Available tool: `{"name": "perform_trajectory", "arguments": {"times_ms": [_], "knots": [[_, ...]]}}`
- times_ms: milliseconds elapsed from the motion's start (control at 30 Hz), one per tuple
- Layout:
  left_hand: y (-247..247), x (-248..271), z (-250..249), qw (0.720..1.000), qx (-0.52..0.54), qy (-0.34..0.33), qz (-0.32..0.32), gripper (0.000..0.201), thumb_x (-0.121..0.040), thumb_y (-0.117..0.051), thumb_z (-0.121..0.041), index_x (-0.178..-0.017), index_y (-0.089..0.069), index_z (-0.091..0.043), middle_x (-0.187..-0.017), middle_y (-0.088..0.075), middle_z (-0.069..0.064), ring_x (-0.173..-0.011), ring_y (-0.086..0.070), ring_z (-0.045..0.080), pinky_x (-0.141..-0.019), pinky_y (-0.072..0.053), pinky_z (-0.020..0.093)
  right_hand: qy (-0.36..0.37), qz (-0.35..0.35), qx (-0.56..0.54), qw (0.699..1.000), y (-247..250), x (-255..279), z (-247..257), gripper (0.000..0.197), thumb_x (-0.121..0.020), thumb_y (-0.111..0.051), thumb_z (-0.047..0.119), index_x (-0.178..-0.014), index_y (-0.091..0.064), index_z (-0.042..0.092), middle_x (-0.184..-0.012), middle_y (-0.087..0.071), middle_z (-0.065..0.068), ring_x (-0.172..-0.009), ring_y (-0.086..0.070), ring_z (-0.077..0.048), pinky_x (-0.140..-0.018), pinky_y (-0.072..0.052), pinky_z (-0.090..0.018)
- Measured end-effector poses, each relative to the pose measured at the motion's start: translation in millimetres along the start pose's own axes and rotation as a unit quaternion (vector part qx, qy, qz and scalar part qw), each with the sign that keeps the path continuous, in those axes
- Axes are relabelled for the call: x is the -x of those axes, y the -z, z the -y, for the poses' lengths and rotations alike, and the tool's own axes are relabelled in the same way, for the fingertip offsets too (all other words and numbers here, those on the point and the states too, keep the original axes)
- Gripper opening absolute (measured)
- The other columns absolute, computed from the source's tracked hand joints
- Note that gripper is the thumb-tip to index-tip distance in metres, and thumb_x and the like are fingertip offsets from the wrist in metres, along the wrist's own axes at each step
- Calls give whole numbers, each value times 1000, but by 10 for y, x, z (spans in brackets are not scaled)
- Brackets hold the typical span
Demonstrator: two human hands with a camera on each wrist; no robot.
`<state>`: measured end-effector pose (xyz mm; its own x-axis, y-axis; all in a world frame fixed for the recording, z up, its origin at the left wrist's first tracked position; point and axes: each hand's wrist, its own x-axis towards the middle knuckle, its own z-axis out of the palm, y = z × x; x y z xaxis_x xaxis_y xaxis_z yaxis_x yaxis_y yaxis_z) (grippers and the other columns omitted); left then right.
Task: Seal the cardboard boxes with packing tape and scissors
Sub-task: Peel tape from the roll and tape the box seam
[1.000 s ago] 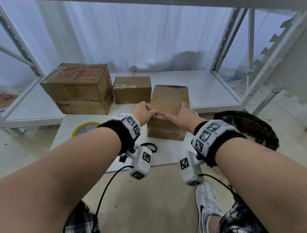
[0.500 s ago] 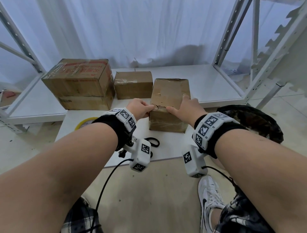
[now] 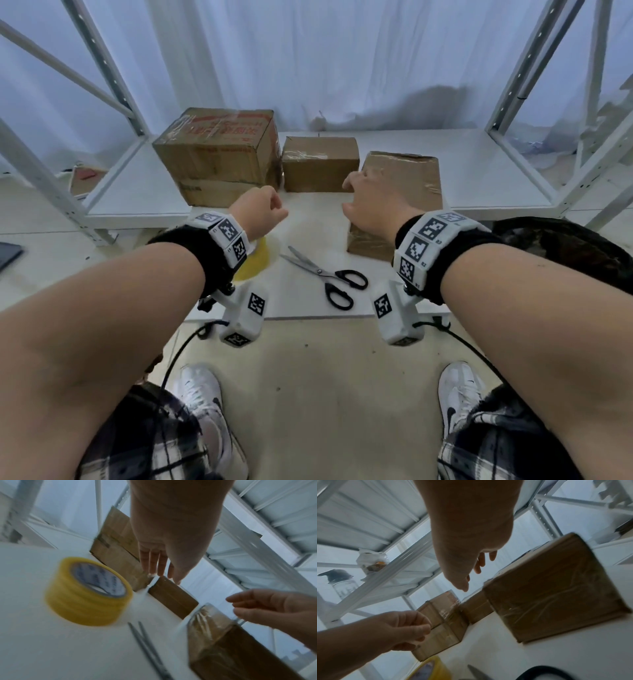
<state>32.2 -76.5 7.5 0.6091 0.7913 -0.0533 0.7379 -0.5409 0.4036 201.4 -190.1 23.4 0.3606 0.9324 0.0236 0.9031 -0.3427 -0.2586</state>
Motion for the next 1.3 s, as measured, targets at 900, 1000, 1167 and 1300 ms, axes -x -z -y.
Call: {"name": "perform_trajectory", "arguments": {"times_ms": [900,1000,1167,1300], "knots": [[637,100,-269,979,137,-111,102,10,-91,-58,-16,-99,-64,-14,-89,-60,-2,-79,-52,12,-69,-41,23,-28,126,-398,908,270,-190,308,88,-68,-74,21,-146,-33,15,-133,-46,-5,-123,-44,-21,-107,-36,-33],[623,33,-342,983,116,-121,77,8,-89,-58,-16,-94,-63,-16,-87,-59,0,-77,-51,13,-66,-40,22,-3,90,-367,926,278,-168,225,80,-75,-76,18,-143,-35,14,-128,-49,-5,-117,-49,-21,-99,-43,-32],[580,-47,-442,983,134,-113,55,8,-88,-59,-20,-94,-63,-16,-87,-59,-1,-81,-53,15,-70,-42,26,10,38,-369,929,297,-147,162,68,-77,-74,14,-137,-42,11,-123,-53,-4,-111,-53,-19,-91,-47,-28],[549,-49,-511,981,138,-123,56,13,-89,-59,-19,-100,-64,-13,-88,-58,-2,-81,-53,13,-74,-44,25,-38,-41,-415,908,337,-177,83,36,-89,-59,11,-124,-57,9,-117,-58,-4,-111,-54,-19,-95,-46,-31]]}}
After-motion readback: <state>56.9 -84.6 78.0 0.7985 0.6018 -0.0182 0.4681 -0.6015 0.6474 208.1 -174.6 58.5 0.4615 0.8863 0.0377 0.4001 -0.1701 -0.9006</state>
